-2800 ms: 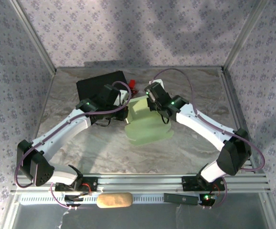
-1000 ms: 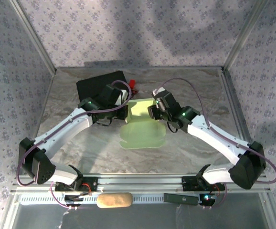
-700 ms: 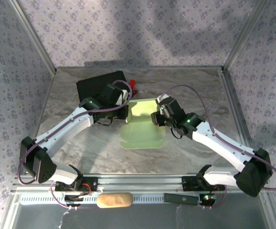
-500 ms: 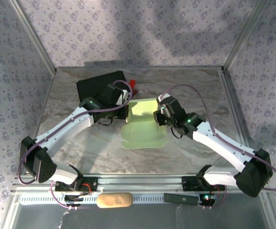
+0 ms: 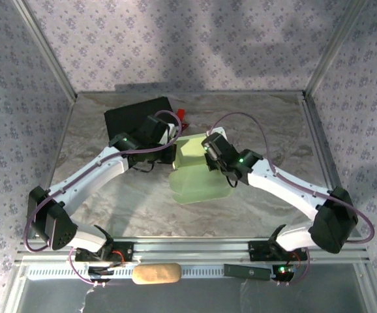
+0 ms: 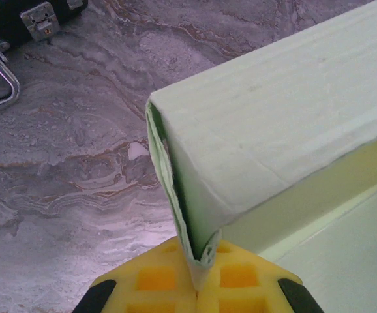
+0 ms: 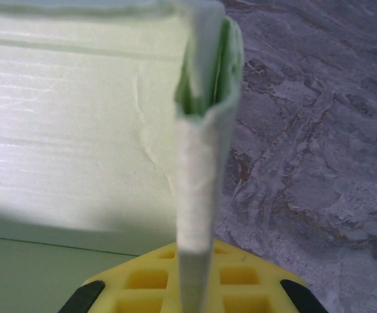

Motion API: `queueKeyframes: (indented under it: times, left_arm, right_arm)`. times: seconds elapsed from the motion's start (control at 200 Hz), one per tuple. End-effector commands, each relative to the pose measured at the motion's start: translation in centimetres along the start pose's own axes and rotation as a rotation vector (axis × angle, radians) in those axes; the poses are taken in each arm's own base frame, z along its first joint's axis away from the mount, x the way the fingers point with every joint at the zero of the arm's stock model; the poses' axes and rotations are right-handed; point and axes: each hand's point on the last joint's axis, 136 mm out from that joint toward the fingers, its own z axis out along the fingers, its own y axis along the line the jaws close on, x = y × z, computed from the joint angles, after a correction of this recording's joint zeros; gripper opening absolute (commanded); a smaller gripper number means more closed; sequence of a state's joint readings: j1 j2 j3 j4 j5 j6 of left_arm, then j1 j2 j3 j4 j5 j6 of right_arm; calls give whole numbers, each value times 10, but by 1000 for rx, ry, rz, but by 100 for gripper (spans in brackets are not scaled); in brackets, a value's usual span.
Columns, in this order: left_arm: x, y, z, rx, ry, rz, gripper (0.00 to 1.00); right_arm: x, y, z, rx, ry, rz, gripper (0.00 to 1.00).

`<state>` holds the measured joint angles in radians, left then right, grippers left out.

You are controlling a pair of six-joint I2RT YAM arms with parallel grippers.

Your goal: Fold the paper box

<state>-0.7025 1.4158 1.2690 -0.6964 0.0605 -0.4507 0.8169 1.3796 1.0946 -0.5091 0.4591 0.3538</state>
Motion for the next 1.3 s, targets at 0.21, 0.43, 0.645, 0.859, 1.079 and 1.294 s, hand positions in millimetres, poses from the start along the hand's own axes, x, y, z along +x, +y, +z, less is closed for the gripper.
queueKeyframes:
  times: [0.21, 0.43, 0.645, 0.859, 1.079, 1.294]
  left_arm:
    - [-10, -13, -10, 31, -26, 10, 0]
    - [-10, -11, -10, 19, -27, 10, 0]
    - [-10, -13, -8, 23, -27, 10, 0]
    - [-10, -11, -7, 13, -26, 8, 0]
    - [-10, -11, -1, 14, -21, 4, 0]
    - [-12, -13, -5, 18, -26, 8, 0]
  right_arm:
    - [-3, -15, 3, 274, 39, -33, 0]
    - [-4, -23, -1, 405, 47, -56, 0]
    - [-8, -13, -3, 404, 40, -86, 0]
    - [-15, 15, -15, 147, 13, -59, 28]
    - [-26, 44, -42, -172, 5, -13, 52]
    - [-13, 22, -46, -269, 22, 78, 55]
